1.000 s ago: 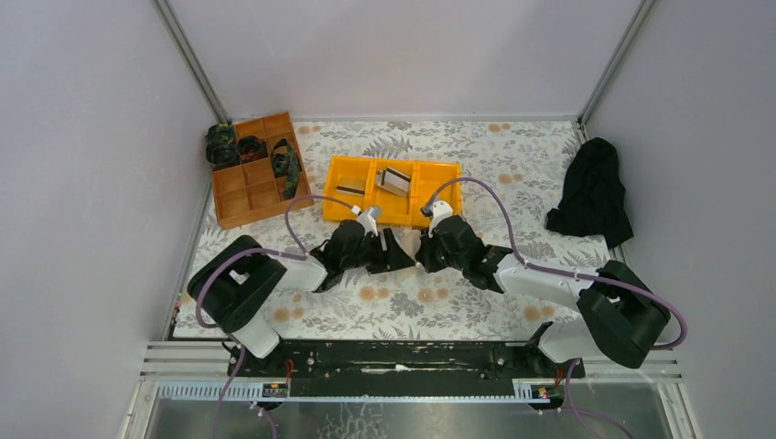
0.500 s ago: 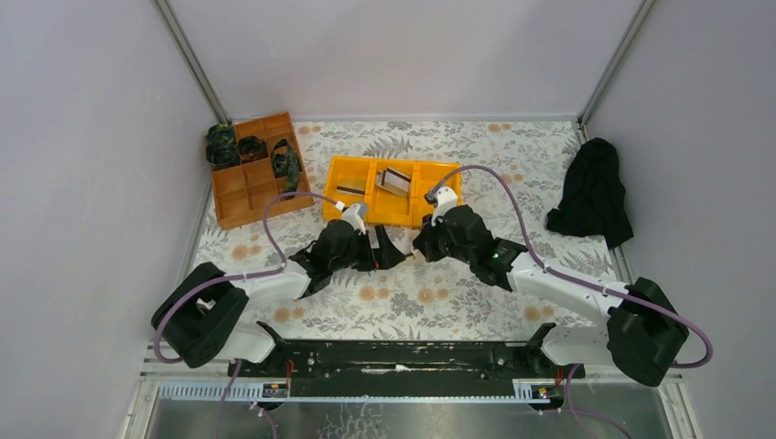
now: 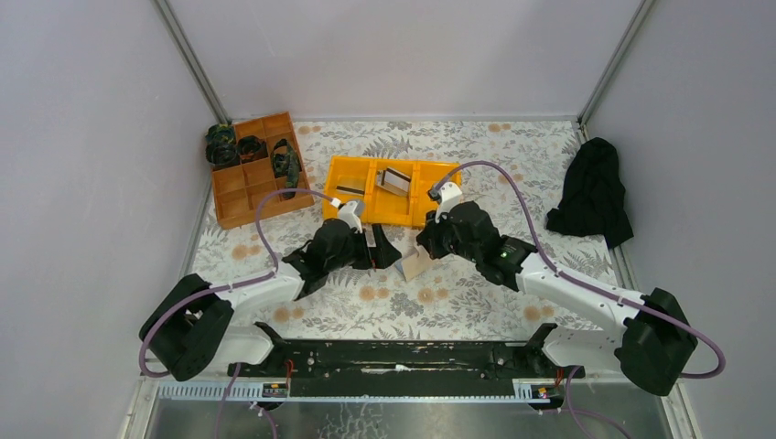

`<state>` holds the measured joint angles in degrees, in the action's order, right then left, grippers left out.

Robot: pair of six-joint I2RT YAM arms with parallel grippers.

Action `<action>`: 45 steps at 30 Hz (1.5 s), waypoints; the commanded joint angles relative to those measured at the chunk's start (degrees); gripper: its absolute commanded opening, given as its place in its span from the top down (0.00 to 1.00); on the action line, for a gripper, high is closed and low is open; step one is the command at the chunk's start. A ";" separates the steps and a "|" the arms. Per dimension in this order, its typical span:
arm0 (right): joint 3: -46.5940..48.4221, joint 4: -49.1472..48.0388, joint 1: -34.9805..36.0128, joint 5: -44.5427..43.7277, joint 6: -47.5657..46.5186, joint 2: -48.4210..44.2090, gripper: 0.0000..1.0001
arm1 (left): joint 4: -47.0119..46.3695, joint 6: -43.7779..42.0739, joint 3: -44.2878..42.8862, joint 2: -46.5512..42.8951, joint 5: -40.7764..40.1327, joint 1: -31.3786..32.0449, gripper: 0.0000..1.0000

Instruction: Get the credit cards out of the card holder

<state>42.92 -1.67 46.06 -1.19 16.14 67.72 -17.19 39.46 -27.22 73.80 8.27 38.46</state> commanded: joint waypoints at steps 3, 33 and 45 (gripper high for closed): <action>0.61 1.98 0.03 -4.87 -2.32 -3.45 1.00 | 0.98 0.03 -3.40 2.88 -1.35 -0.27 0.00; -8.04 3.78 -1.80 -9.67 -2.56 -10.69 1.00 | 5.32 -0.61 -22.06 23.75 -0.27 11.02 1.00; -6.78 7.00 -2.81 -17.16 1.28 -2.19 1.00 | 2.05 1.14 -23.67 27.92 4.92 13.88 1.00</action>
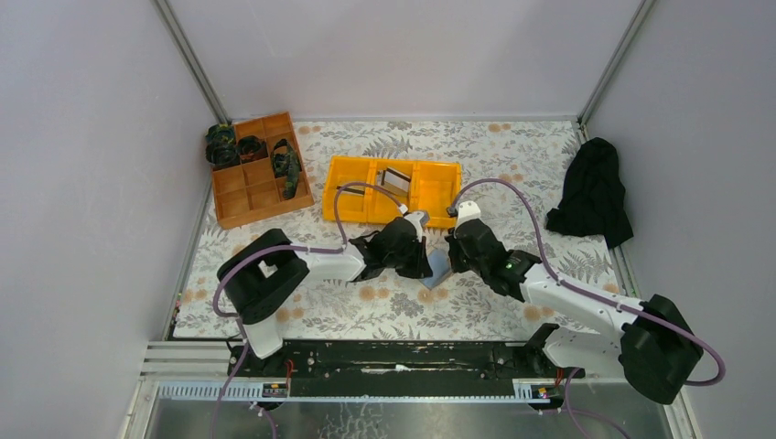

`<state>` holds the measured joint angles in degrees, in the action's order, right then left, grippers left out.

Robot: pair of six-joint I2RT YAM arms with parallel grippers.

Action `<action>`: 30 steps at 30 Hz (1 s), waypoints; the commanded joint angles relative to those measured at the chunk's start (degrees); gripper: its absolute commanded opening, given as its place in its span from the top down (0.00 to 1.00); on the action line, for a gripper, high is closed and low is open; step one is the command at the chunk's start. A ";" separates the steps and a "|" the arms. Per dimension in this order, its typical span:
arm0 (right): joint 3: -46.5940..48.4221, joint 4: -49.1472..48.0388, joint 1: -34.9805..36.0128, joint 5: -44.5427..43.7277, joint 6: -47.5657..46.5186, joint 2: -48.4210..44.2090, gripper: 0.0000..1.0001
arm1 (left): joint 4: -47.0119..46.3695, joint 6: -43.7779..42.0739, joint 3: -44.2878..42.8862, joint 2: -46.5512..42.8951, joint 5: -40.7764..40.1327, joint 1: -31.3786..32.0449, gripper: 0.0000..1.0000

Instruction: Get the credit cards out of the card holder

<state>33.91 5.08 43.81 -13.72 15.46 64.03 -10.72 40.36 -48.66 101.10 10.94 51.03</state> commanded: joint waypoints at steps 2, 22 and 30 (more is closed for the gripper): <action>2.55 1.21 -0.69 -6.01 2.71 2.91 1.00 | -4.52 0.29 -2.71 1.63 2.46 1.63 1.00; 2.66 3.90 -0.92 0.05 7.35 12.70 1.00 | -4.94 1.55 -3.50 5.66 1.60 1.72 1.00; 3.04 3.63 -1.10 -0.98 6.97 13.48 0.30 | -5.70 2.44 -2.07 5.24 -0.38 1.33 1.00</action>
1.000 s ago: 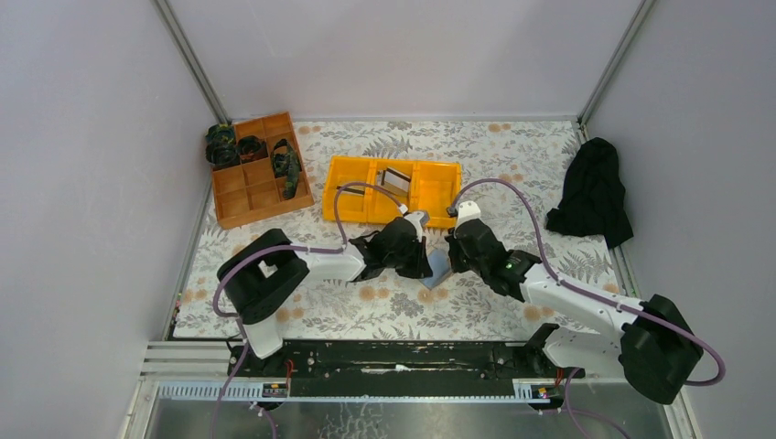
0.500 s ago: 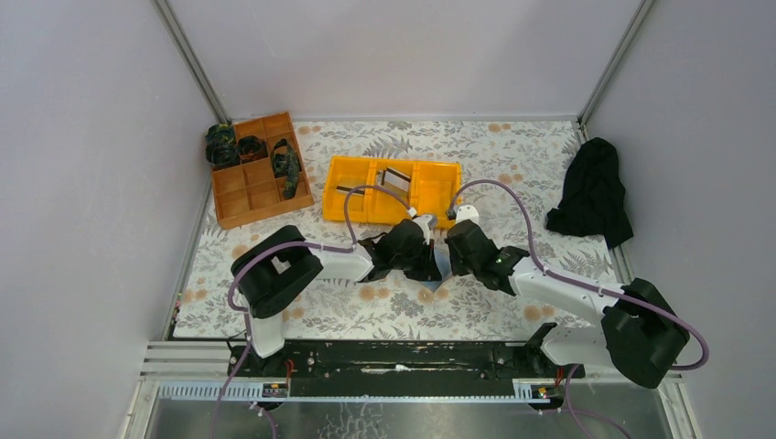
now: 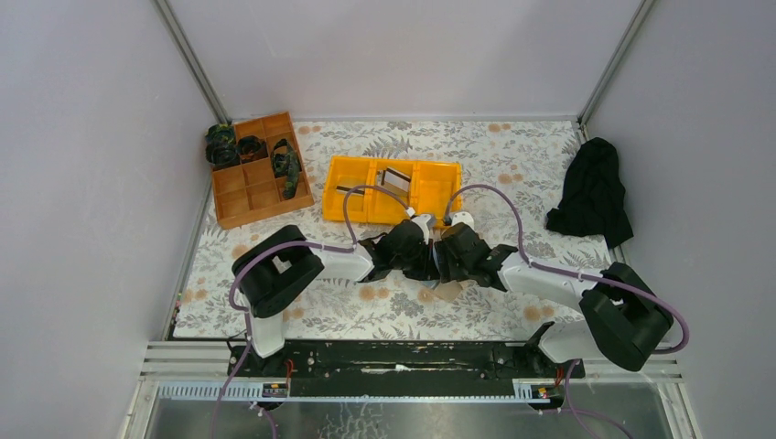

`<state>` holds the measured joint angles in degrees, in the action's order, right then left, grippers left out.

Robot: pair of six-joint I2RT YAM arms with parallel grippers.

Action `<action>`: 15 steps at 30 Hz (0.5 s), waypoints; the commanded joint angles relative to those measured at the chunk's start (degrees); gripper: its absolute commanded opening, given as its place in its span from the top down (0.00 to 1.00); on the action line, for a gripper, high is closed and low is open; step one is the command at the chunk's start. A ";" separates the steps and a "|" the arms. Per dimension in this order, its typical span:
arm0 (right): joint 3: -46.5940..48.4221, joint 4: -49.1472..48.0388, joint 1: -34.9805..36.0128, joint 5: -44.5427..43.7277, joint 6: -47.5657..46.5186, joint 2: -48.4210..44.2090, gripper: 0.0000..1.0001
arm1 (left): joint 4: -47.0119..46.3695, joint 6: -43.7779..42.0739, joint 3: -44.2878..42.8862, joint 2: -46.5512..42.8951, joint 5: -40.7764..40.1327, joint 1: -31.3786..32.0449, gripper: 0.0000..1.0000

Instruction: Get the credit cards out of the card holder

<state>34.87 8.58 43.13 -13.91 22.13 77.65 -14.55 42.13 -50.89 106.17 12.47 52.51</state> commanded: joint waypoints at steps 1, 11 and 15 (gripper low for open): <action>2.24 0.15 -0.42 -1.28 0.29 -0.39 0.27 | -1.69 0.67 0.33 0.03 -2.23 -0.16 1.00; 3.62 -1.59 -0.43 -2.16 -2.83 -11.17 0.35 | -0.75 1.19 0.88 -0.42 -4.32 -0.89 1.00; 2.24 -0.86 -0.42 0.50 -1.78 -10.74 0.82 | -0.30 2.04 1.33 -1.07 -5.93 -1.16 1.00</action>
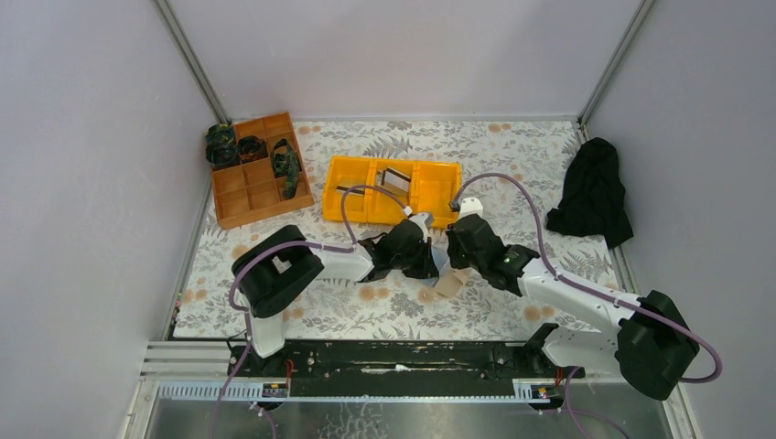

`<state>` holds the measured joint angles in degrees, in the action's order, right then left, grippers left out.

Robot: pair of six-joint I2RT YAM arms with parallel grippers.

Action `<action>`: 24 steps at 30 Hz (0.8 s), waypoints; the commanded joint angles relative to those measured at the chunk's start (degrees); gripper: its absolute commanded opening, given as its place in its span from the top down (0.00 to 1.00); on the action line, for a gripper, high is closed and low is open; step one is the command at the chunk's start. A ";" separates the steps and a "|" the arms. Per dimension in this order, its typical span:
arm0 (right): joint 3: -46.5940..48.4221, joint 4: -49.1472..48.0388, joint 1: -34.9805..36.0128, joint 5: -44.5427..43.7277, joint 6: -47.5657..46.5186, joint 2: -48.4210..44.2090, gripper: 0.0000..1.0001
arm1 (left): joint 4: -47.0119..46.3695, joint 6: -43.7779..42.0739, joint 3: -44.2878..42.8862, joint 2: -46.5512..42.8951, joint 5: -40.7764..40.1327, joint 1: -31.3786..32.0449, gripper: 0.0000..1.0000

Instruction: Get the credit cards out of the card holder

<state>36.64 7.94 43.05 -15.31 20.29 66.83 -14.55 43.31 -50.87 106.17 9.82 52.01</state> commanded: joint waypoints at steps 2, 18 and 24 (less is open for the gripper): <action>-2.13 -2.58 -0.26 5.38 1.84 -0.26 0.98 | -0.37 1.13 1.69 -1.79 -4.58 -0.68 1.00; -11.42 -15.18 8.19 14.23 10.49 1.23 1.00 | 8.28 4.20 1.40 -7.14 -20.79 -0.66 1.00; -11.72 -17.59 7.75 10.42 11.04 6.61 1.00 | 6.02 4.33 4.06 -10.31 -21.82 -0.61 0.96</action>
<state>25.06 -5.96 50.89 -2.11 30.15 70.67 -8.10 47.07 -48.42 99.39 -8.16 51.68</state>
